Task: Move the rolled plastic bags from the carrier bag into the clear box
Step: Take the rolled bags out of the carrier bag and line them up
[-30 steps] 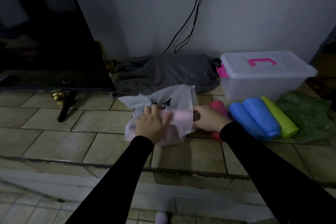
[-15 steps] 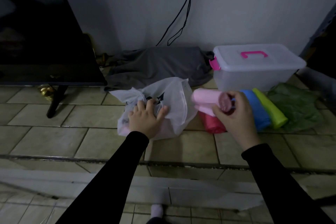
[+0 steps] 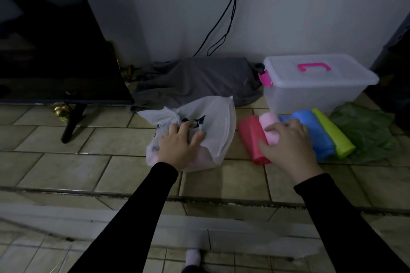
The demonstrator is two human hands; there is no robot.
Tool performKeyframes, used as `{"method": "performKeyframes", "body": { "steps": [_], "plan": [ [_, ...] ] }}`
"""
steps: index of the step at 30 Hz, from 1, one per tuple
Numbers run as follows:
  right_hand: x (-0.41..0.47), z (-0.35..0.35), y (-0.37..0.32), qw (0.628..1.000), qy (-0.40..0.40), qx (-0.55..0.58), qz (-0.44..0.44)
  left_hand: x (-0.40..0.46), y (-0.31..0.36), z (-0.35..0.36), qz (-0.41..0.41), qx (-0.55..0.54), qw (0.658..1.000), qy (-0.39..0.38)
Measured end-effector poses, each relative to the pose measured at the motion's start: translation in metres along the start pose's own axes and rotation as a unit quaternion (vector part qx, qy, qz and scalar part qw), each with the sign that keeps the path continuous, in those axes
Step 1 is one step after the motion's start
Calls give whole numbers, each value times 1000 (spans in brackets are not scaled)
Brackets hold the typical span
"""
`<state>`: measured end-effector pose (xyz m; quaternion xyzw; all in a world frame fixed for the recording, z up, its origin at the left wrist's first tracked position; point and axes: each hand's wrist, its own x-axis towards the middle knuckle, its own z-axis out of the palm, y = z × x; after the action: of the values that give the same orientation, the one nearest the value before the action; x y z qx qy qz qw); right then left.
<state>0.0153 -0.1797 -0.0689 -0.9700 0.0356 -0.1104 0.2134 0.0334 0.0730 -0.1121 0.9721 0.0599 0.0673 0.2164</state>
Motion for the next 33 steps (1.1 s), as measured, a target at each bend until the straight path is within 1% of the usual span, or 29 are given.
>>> {"method": "performKeyframes", "body": {
  "steps": [1,2,3,4,5,6,7,9,10,11,13,15,16,19,22,23,25,27,30,31,33],
  "plan": [
    [2,-1,-8,998,29,41,-43,0,-1,-3,9,-22,1000,-7],
    [2,-2,-18,993,28,91,-76,-1,-2,-8,18,-42,999,-14],
    [1,-3,-30,986,-8,139,-90,-2,-2,-14,25,-55,998,-19],
    [0,-2,-40,979,-71,174,-82,-4,-2,-19,27,-61,998,-21],
    [-2,1,-49,970,-137,191,-56,-6,-2,-23,26,-55,998,-14],
    [-4,6,-55,966,-181,180,-30,-10,0,-27,16,-34,999,0],
    [-7,13,-58,967,-195,160,-15,-13,1,-29,-8,0,1000,21],
    [-8,23,-58,972,-169,160,8,-18,2,-34,-75,62,993,61],
    [-7,25,-57,973,-157,169,24,-20,-1,-37,-103,66,990,64],
    [-6,25,-53,971,-160,173,38,-20,-4,-41,-132,47,989,53],
    [-4,24,-48,965,-186,171,64,-19,-12,-50,-197,-30,980,5],
    [-2,22,-43,961,-202,168,88,-19,-16,-55,-234,-80,968,-43],
    [-1,22,-40,959,-201,172,96,-20,-15,-56,-243,-95,964,-51],
    [6,19,-34,954,-196,200,102,-23,-9,-55,-255,-139,956,-33],
    [13,20,-30,945,-185,244,117,-20,-10,-50,-295,-232,927,1],
    [15,21,-28,945,-178,248,119,-19,-11,-50,-308,-244,920,1],
    [17,22,-26,945,-172,252,120,-18,-12,-52,-297,-235,925,-14],
    [16,22,-25,945,-173,252,120,-17,-7,-55,-241,-257,936,3],
    [9,22,-24,954,-173,217,110,-16,13,-68,-141,-282,947,68],
    [7,23,-23,956,-179,208,107,-14,21,-74,-116,-270,951,92],
    [3,26,-22,952,-197,209,104,-13,37,-86,-56,-207,963,160]
  ]
}}
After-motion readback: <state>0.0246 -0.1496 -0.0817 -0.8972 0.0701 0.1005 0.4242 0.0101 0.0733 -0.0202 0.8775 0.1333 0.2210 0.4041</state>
